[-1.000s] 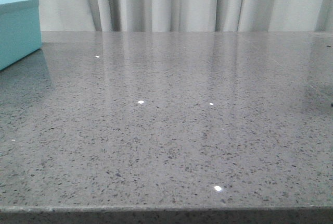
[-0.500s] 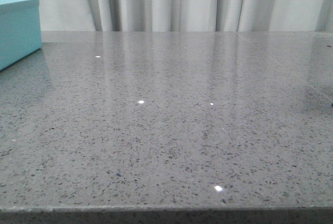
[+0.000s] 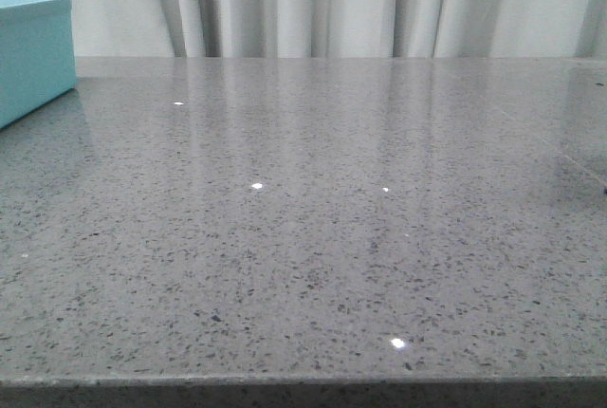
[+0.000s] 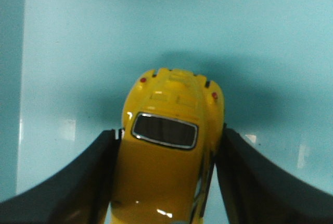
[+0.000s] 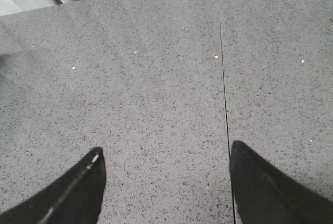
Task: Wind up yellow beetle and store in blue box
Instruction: 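Lower the car into the blue box and open the left gripper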
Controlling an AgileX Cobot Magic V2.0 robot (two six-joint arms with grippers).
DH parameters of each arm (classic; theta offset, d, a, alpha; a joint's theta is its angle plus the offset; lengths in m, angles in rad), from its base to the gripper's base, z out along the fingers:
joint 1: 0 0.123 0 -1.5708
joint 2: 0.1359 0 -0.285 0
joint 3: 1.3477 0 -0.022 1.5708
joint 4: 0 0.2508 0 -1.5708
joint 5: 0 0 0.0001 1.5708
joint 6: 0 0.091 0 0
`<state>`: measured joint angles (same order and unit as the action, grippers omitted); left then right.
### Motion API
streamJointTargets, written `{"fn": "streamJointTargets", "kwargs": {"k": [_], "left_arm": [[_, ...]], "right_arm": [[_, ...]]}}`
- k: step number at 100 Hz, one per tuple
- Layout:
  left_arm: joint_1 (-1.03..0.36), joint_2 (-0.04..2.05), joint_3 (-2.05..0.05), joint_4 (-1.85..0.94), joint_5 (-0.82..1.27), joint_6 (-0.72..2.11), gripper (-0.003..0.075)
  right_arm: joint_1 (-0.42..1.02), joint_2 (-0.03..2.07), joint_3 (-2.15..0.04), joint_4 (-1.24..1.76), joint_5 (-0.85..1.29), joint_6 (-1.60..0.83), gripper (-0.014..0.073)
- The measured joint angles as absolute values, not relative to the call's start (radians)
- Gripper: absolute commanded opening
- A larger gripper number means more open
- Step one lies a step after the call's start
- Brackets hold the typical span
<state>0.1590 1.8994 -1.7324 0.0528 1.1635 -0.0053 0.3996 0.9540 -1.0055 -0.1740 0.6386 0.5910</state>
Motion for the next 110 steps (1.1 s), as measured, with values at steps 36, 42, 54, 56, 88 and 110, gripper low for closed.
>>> {"fn": "streamJointTargets", "kwargs": {"k": [36, 42, 54, 56, 88, 110], "left_arm": [[0.159, 1.91, -1.732, 0.047, 1.163, -0.005, 0.0148], [0.159, 1.91, -1.732, 0.047, 1.163, -0.005, 0.0154], [0.159, 1.91, -1.732, 0.047, 1.163, -0.005, 0.0232], [0.159, 1.91, -1.732, 0.047, 1.163, -0.005, 0.0252], [0.159, 1.91, -1.732, 0.047, 1.164, -0.005, 0.0351], [0.159, 1.91, -1.732, 0.047, 1.164, -0.005, 0.0398]], "right_arm": [[0.4, 0.954, -1.006, -0.174, 0.639, 0.591, 0.0508], [0.4, 0.954, -1.006, -0.174, 0.639, 0.591, 0.0508], [0.4, 0.954, -1.006, -0.174, 0.639, 0.591, 0.0508], [0.4, 0.954, -1.006, -0.174, 0.639, 0.591, 0.0508], [0.4, 0.954, -1.006, -0.174, 0.639, 0.591, 0.0508], [0.4, 0.954, -1.006, -0.168, 0.639, 0.591, 0.0508]]}}
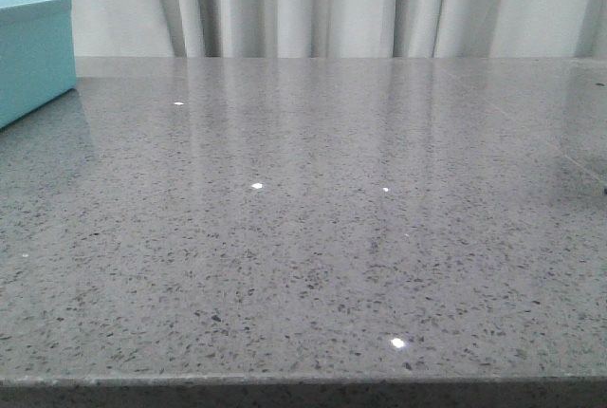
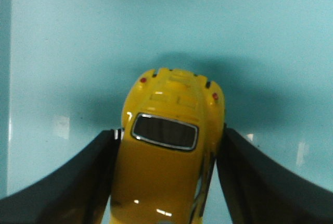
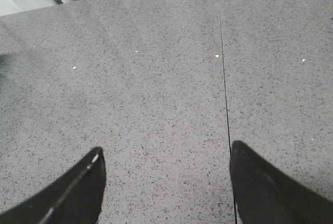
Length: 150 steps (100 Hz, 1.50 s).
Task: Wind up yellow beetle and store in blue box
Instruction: 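Lower the car into the blue box and open the left gripper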
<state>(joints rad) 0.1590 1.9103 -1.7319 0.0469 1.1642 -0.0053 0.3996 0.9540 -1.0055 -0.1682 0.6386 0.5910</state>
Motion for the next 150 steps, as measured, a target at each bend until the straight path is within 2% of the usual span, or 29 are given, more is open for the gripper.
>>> {"fn": "streamJointTargets", "kwargs": {"k": [13, 46, 73, 85, 98, 111, 120, 137, 150], "left_arm": [[0.159, 1.91, -1.732, 0.044, 1.162, -0.005, 0.0464], [0.159, 1.88, -1.732, 0.038, 1.152, -0.005, 0.0464], [0.159, 1.691, -1.732, 0.0, 1.093, 0.006, 0.0456], [0.159, 1.591, -1.728, -0.037, 1.056, 0.033, 0.0377], [0.159, 1.486, -1.688, -0.077, 1.04, 0.074, 0.0253], [0.159, 1.372, -1.59, -0.092, 1.006, 0.097, 0.0136], [0.159, 1.287, -1.498, -0.099, 0.97, 0.098, 0.0073], [0.159, 1.119, -1.302, -0.123, 0.882, 0.106, -0.0016], [0.159, 0.996, -1.151, -0.124, 0.812, 0.122, -0.0018]], "right_arm": [[0.4, 0.954, -1.006, -0.164, 0.639, 0.591, 0.0508], [0.4, 0.954, -1.006, -0.162, 0.639, 0.591, 0.0508], [0.4, 0.902, -1.004, -0.254, 0.639, 0.591, 0.05], [0.4, 0.864, -1.004, -0.313, 0.639, 0.591, 0.0395], [0.4, 0.824, -1.0, -0.343, 0.64, 0.591, 0.0216], [0.4, 0.786, -0.974, -0.344, 0.64, 0.591, 0.0058], [0.4, 0.757, -0.94, -0.346, 0.637, 0.591, -0.0017], [0.4, 0.692, -0.838, -0.354, 0.603, 0.591, -0.0061], [0.4, 0.636, -0.754, -0.36, 0.55, 0.591, -0.0061]]}}
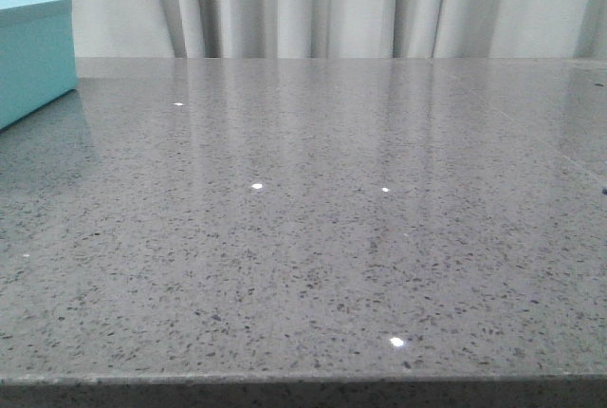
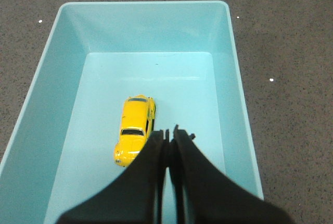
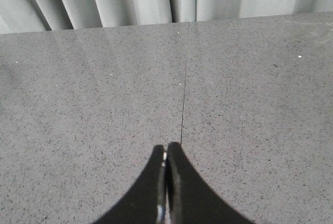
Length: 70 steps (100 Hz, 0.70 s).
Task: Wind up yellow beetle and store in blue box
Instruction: 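Lower the car into the blue box and open the left gripper, then raise the open left gripper up out of the box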
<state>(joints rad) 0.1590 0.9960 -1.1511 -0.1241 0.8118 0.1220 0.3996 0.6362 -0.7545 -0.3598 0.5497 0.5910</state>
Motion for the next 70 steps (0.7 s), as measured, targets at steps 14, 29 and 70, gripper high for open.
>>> {"fn": "streamJointTargets", "kwargs": {"k": [14, 29, 70], "left_arm": [[0.159, 0.873, -0.987, -0.124, 0.714, 0.128, -0.0018], [0.159, 0.735, -0.81, -0.126, 0.61, 0.143, -0.0018], [0.159, 0.374, -0.481, -0.139, 0.5, 0.15, -0.0018]], "right_arm": [[0.4, 0.576, -0.675, -0.372, 0.478, 0.591, -0.0061], [0.4, 0.512, -0.599, -0.411, 0.401, 0.591, -0.0061], [0.4, 0.366, -0.407, -0.489, 0.255, 0.591, -0.006]]}}
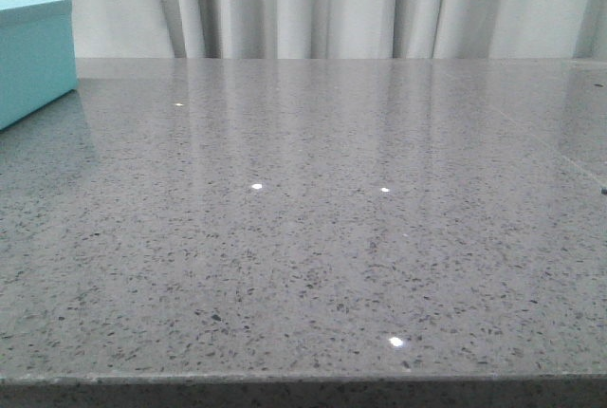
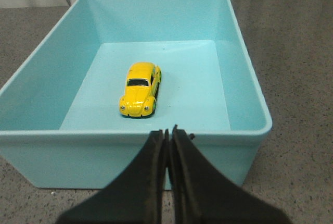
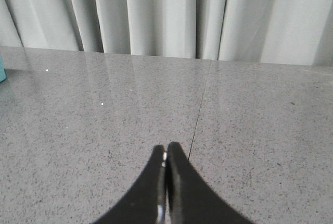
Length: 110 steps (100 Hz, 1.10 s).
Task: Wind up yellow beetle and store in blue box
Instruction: 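Raise the open left gripper up out of the box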
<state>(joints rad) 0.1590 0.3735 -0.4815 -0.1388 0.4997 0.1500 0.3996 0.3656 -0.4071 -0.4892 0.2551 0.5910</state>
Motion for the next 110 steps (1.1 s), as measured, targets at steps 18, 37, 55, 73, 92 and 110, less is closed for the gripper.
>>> {"fn": "streamJointTargets", "kwargs": {"k": [18, 37, 55, 73, 92, 110], "left_arm": [[0.159, 0.262, -0.384, -0.161, 0.498, 0.15, -0.0018], [0.159, 0.217, -0.349, -0.165, 0.527, 0.15, -0.0018], [0.159, 0.214, -0.349, -0.167, 0.536, 0.15, -0.0018], [0.159, 0.214, -0.349, -0.167, 0.538, 0.15, -0.0018], [0.159, 0.214, -0.349, -0.167, 0.542, 0.15, -0.0018], [0.159, 0.2, -0.349, -0.147, 0.543, 0.15, -0.0018]], "right_arm": [[0.4, 0.308, -0.346, -0.491, 0.232, 0.59, -0.006], [0.4, 0.297, -0.339, -0.491, 0.232, 0.59, -0.006], [0.4, 0.297, -0.339, -0.491, 0.232, 0.59, -0.006], [0.4, 0.297, -0.339, -0.491, 0.232, 0.59, -0.006], [0.4, 0.297, -0.339, -0.492, 0.232, 0.59, -0.006], [0.4, 0.297, -0.339, -0.492, 0.232, 0.59, -0.006]]}}
